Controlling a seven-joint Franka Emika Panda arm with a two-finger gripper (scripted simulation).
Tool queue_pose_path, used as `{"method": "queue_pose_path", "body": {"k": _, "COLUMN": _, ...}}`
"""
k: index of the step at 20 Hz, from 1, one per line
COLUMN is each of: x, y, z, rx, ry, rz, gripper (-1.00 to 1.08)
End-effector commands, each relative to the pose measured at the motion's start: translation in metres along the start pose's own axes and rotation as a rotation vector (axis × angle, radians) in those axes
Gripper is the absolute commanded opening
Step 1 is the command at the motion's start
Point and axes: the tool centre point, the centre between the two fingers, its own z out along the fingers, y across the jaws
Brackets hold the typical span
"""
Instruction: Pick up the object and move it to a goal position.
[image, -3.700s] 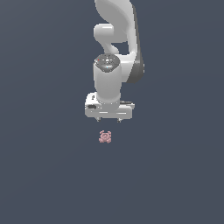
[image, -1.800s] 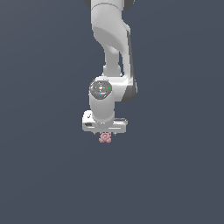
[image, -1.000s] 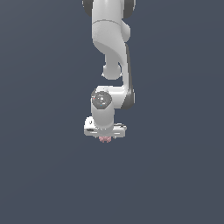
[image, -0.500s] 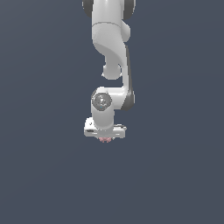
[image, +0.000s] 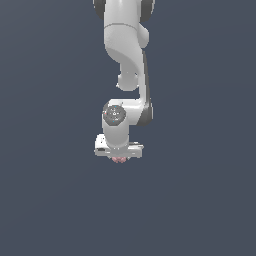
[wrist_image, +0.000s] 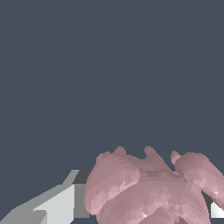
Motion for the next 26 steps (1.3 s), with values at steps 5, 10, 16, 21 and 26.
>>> {"method": "queue_pose_path", "body": {"k": 5, "x": 0.012, "y": 0.022, "z": -0.025, "rx": 0.000, "ry": 0.001, "rz": 0.001, "gripper": -1.00}}
{"method": "queue_pose_path", "body": {"k": 10, "x": 0.028, "y": 0.048, "z": -0.054, "rx": 0.000, "ry": 0.001, "rz": 0.001, "gripper": -1.00}}
{"method": "queue_pose_path", "body": {"k": 16, "x": 0.049, "y": 0.084, "z": -0.094, "rx": 0.000, "ry": 0.001, "rz": 0.001, "gripper": -1.00}}
{"method": "queue_pose_path", "body": {"k": 21, "x": 0.064, "y": 0.106, "z": -0.119, "rx": 0.000, "ry": 0.001, "rz": 0.000, "gripper": -1.00}}
{"method": "queue_pose_path", "body": {"k": 26, "x": 0.073, "y": 0.120, "z": -0.133, "rx": 0.000, "ry": 0.001, "rz": 0.000, "gripper": -1.00}}
